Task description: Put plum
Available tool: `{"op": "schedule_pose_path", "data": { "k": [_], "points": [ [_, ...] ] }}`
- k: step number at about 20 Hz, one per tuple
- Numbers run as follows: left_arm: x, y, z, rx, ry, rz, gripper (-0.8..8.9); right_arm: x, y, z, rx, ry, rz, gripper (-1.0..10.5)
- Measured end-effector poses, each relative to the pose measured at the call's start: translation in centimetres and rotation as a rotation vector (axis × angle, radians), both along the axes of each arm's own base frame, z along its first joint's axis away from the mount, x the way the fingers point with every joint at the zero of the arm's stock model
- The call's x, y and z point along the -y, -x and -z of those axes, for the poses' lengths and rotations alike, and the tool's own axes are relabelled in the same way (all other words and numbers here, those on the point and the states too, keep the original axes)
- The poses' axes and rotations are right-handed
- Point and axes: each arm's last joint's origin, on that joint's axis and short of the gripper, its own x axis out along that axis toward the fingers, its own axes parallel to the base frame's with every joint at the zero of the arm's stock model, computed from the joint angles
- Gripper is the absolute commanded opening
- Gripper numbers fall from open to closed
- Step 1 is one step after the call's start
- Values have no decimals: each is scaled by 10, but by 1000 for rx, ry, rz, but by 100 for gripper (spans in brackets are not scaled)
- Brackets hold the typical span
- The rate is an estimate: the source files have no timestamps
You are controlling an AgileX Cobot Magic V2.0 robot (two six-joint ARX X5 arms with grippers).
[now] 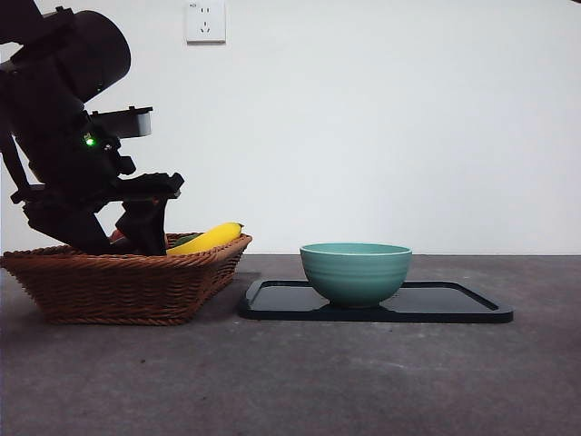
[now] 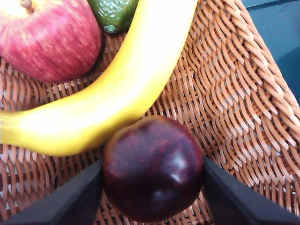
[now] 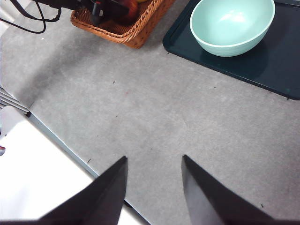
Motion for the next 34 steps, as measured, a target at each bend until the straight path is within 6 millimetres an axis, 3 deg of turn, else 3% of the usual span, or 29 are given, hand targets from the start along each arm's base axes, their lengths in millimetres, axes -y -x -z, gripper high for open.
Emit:
{"op": "schedule_pose_path", "data": {
  "k": [7, 13, 17, 22, 28, 34],
  "points": [
    [0, 1, -2, 8, 3, 0, 420, 0, 0, 0, 0, 0, 0, 185],
    [-6, 16, -42, 120, 46, 0, 420, 0, 0, 0, 0, 0, 0, 185],
    [-12, 40, -69, 136, 100, 53, 419, 0, 0, 0, 2, -1, 0, 185],
    [-15, 80, -98, 75, 277, 262, 418, 0, 0, 0, 4, -1, 1, 185],
    [-24, 122, -114, -27, 369, 393, 409, 0, -1, -1, 12, -4, 1, 185],
    [-37, 154, -122, -77, 382, 416, 409, -1, -2, -2, 24, -9, 2, 185]
  ]
}}
